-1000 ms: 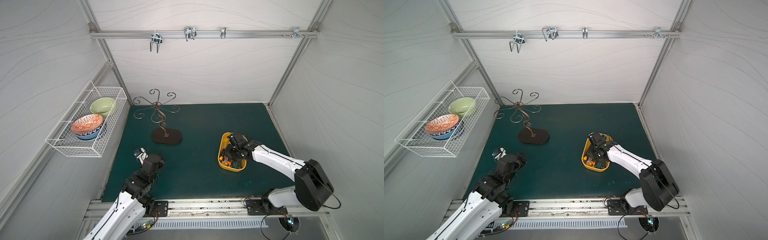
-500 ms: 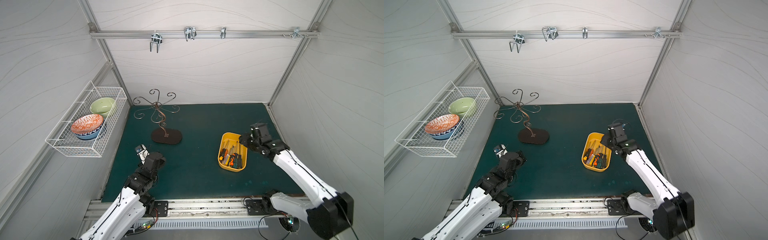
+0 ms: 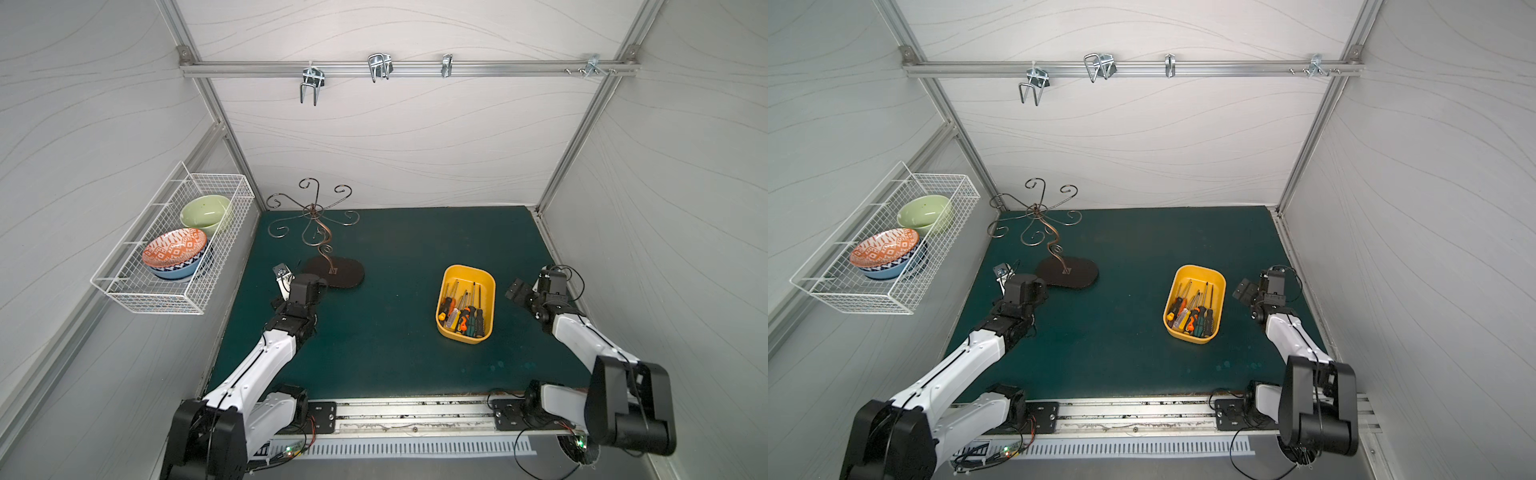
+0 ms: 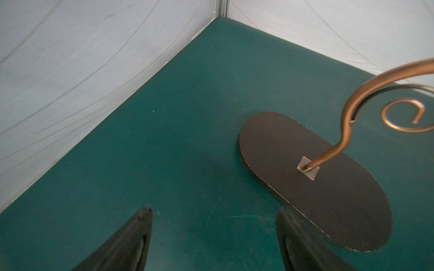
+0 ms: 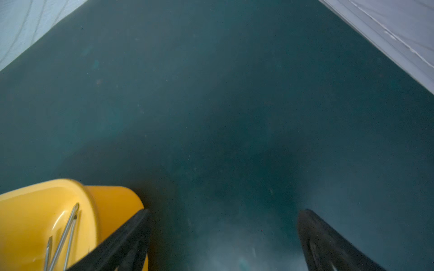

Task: Put the screwdriver on the desktop into the storage box
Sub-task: Reset both arms

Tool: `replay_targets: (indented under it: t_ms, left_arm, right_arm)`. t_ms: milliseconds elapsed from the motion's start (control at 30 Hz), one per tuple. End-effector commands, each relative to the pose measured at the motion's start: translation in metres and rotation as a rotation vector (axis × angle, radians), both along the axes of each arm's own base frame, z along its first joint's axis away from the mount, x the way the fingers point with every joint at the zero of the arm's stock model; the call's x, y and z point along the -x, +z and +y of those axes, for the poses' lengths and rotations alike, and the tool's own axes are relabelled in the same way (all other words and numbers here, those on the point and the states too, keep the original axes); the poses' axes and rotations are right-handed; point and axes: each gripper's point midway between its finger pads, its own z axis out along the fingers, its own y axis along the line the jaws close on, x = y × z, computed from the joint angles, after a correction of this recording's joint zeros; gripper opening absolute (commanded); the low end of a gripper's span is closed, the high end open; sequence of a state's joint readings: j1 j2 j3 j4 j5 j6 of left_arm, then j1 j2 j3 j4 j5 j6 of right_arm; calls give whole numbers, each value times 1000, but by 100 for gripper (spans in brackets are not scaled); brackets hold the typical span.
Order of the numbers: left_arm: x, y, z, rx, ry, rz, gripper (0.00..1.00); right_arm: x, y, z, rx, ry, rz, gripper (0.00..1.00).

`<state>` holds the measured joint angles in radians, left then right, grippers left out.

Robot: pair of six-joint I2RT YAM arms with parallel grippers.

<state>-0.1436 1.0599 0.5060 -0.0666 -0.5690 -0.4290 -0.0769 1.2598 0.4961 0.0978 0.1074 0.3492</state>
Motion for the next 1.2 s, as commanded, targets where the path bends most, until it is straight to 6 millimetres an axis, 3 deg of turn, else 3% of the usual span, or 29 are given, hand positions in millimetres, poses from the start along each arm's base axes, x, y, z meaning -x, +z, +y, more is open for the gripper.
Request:
replay_targets:
  t_ms: [0,100,233,300,333,567,667,700,833,1167]
  left_arm:
    - [-31,25,-1,-25,-87,-79,89]
    - [-36,17,6,-41,-98,-67,91]
    - [-38,12,14,-100,-85,-110,91]
    - [-42,12,12,-125,-111,-155,92]
    - [-44,10,9,-134,-133,-168,92]
    - [-80,-4,-11,-160,-282,-188,92]
    - [-95,-21,-23,-163,-363,-186,92]
    - [-92,-31,-19,-121,-368,-178,92]
    - [-90,-32,-13,-104,-342,-184,100]
    - [-92,-34,-17,-117,-355,-175,100]
  right_arm:
    - [-43,42,8,139,96,-264,99]
    - [-57,45,24,193,174,-332,99]
    - [-60,20,50,263,283,-338,99]
    - [-62,16,63,331,317,-396,99]
    - [-60,14,66,329,330,-341,99]
    - [-62,10,52,290,271,-317,99]
    - [-63,11,52,292,271,-323,99]
    - [-63,11,52,292,271,-323,99]
    - [-63,11,52,290,270,-321,99]
    - [-63,11,52,291,270,-324,99]
